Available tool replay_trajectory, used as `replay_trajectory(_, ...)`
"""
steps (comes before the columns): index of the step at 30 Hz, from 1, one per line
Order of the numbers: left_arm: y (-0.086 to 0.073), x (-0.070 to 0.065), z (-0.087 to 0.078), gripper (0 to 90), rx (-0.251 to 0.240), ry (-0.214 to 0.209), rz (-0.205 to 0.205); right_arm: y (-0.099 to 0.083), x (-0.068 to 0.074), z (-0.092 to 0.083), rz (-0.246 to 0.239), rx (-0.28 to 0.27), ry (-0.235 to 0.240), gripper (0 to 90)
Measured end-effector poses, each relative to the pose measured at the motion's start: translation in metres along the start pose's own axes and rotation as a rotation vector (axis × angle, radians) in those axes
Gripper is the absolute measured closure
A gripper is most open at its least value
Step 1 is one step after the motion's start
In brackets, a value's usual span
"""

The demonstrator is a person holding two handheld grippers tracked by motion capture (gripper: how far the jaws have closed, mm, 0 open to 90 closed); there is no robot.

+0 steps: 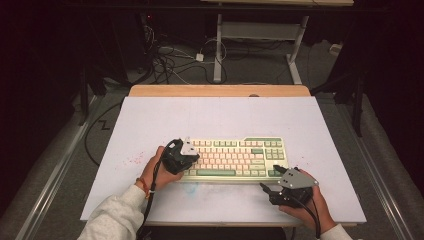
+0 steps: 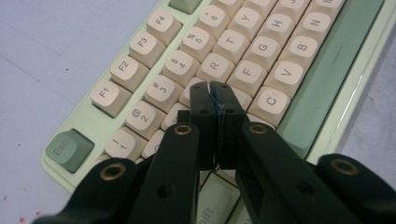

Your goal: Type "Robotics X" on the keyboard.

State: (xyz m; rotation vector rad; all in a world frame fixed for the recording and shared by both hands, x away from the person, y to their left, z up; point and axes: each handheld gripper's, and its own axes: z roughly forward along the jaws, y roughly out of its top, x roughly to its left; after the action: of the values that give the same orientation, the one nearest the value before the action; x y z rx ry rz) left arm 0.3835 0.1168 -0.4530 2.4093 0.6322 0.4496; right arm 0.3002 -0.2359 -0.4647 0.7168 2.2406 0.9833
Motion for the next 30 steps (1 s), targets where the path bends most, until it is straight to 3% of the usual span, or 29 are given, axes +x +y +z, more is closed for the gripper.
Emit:
replay_trajectory(16,0.000,0.000,0.002,86.9,0.019,-0.002,0.007,0.000,0.000,0.001,-0.019,0.008,0.015,28.2)
replay_trajectory(30,0.007,-0.006,-0.013,85.7,-0.049,-0.008,0.015,-0.001,-0.001,0.001,-0.011,0.007,0.010,28.2)
